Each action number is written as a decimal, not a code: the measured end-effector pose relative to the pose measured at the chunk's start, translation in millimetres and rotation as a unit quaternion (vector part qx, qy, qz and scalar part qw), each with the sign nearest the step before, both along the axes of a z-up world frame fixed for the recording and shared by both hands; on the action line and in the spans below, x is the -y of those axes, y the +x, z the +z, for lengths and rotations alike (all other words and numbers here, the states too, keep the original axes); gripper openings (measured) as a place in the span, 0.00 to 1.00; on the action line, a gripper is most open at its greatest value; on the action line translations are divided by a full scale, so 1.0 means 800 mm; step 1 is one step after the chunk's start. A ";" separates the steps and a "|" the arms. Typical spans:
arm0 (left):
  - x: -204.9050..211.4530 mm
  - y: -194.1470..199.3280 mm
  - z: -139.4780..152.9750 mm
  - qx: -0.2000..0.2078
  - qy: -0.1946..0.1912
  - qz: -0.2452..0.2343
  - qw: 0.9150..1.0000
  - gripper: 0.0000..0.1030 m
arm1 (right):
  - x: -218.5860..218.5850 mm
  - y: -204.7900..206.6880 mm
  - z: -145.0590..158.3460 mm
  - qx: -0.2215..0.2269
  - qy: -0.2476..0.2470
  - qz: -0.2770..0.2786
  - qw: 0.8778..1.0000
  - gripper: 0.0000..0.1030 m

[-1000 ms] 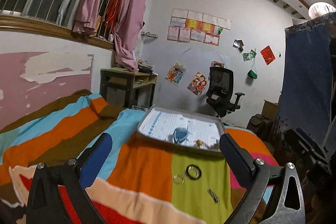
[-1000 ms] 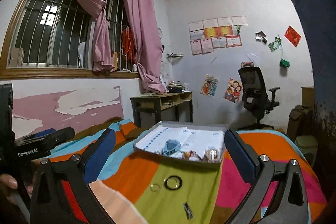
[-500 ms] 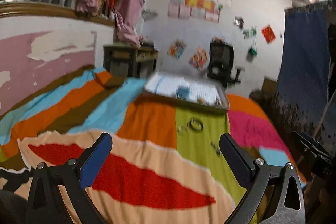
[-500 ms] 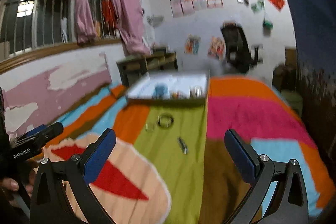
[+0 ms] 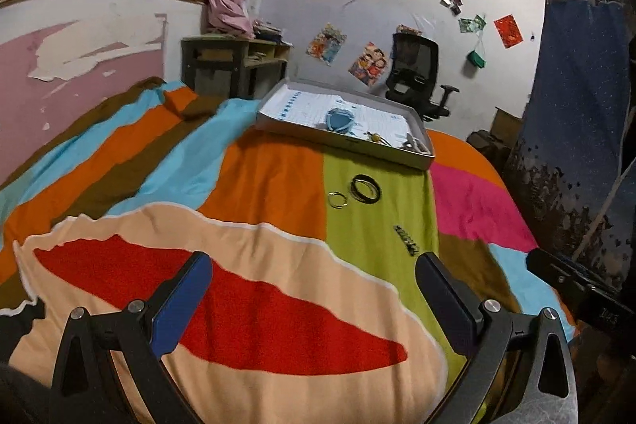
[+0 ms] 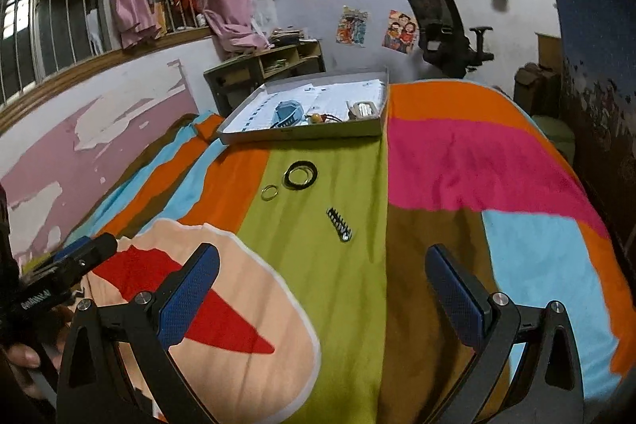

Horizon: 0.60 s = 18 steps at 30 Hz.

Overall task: Organize jewelry
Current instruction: 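Withdraw both open tools from the tray back toward the loose jewelry, then grasp the black-and-white striped hair clip with the right tool while the left tool reaches the silver hoop ring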

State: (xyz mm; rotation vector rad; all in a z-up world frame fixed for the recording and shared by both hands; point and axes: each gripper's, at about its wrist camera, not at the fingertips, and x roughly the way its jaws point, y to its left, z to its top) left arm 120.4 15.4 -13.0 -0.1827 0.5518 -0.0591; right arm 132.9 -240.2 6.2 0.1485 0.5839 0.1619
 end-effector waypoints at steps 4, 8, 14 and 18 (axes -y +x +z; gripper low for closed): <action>-0.003 0.023 0.007 -0.003 -0.005 -0.023 1.000 1.00 | 0.003 0.027 0.012 0.015 -0.009 0.011 1.000 0.99; 0.003 0.065 0.012 0.003 0.014 -0.043 0.999 1.00 | 0.006 0.075 0.024 0.022 -0.019 0.018 0.999 0.99; 0.016 0.150 -0.008 0.000 0.000 -0.053 0.999 1.00 | 0.027 0.160 0.016 0.051 0.038 0.004 0.998 0.99; 0.017 0.196 -0.033 -0.008 -0.023 -0.044 0.999 1.00 | 0.031 0.190 -0.011 0.053 0.026 0.000 0.998 0.99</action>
